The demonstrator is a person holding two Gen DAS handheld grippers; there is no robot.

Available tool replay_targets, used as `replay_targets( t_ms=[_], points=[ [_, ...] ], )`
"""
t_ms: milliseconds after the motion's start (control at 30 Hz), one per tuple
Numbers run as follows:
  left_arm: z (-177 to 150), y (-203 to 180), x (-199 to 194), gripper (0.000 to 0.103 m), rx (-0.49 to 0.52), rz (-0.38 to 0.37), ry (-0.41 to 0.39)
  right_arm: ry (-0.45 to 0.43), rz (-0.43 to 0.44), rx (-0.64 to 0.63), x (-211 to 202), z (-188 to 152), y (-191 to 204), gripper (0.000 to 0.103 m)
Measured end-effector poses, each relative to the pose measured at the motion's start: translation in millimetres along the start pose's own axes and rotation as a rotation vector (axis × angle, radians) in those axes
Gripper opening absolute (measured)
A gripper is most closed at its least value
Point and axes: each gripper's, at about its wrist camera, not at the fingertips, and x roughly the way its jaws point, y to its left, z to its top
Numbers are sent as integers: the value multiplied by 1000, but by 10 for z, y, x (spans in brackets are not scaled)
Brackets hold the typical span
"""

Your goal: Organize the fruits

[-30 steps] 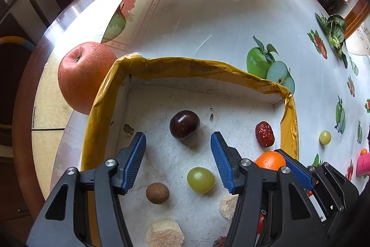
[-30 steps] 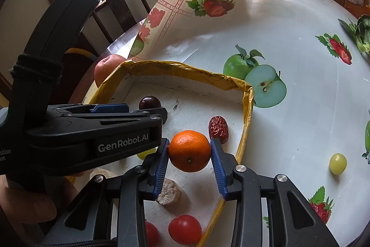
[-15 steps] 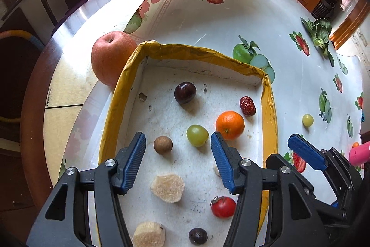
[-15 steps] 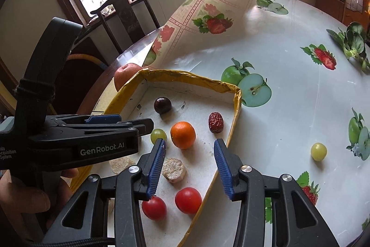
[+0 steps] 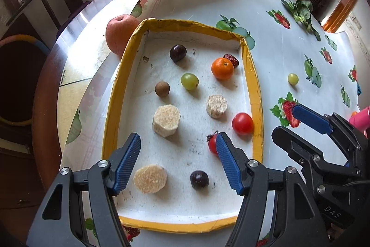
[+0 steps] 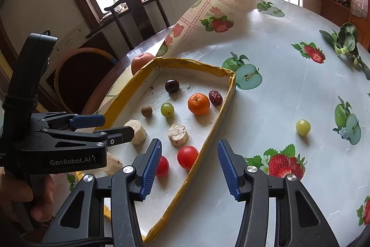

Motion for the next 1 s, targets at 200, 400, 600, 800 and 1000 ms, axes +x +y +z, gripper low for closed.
replay_targets(
  t_ms=[200, 400, 600, 800, 1000],
  points=[
    [-236, -1, -137, 67, 19, 10, -2, 0, 52, -63, -131, -107, 140, 64],
    [-442, 50, -245, 67, 0, 5, 4, 2, 90, -100, -208, -164, 215, 74],
    [-576, 90, -346, 67, 0, 18, -2, 19, 119, -148, -249, -229, 282, 76],
    [-697, 83, -496, 67, 21, 33, -37, 14, 123, -213, -332, -274, 388, 79],
    [-769, 64, -657, 76, 39, 52, -83, 21, 129, -276, -395, -293, 475, 82]
  ],
)
